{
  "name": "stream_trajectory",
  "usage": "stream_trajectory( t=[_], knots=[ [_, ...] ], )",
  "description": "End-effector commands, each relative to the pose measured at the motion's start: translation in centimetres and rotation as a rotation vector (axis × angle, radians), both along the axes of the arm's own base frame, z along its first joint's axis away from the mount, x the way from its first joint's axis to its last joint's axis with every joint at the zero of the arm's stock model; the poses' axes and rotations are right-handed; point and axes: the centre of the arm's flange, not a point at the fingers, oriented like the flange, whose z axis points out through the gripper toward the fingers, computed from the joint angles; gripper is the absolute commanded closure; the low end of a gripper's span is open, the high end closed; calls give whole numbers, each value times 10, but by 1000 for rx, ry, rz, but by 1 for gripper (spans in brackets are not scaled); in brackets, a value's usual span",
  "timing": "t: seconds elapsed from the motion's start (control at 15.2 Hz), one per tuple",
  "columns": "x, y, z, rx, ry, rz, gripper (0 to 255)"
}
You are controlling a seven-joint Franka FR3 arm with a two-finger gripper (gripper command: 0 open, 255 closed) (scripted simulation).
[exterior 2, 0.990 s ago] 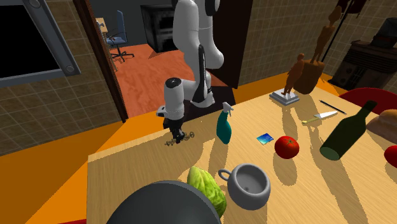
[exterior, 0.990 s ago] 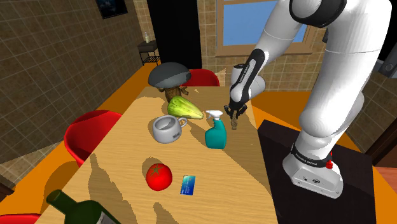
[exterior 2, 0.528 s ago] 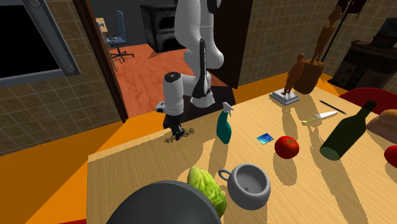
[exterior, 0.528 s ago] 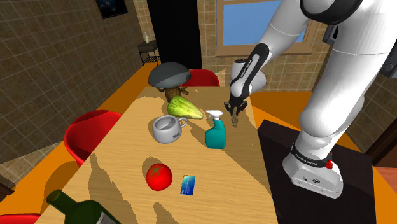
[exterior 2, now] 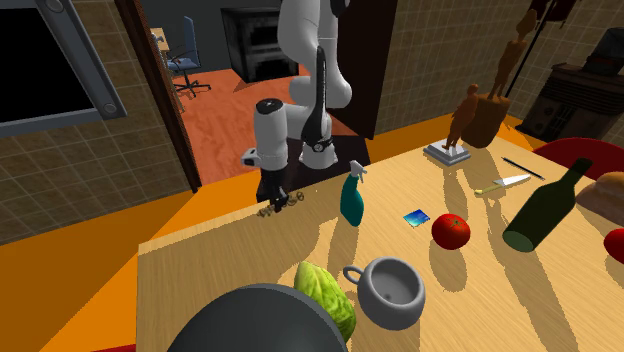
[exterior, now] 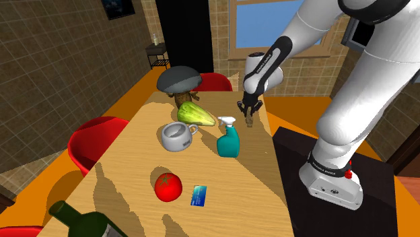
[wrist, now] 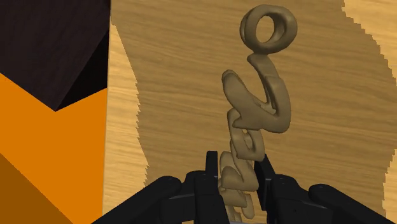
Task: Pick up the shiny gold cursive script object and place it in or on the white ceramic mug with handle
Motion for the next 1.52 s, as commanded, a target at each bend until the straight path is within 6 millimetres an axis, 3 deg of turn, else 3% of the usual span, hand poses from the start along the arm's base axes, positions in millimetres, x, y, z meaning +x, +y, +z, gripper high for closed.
stream_trajectory(
  t=[0.0,1.19,1.45],
  knots=[
    [-1,1,11,0,1,0,255],
    [-1,1,103,0,1,0,255],
    [34,41,104,0,1,0,255]
  ],
)
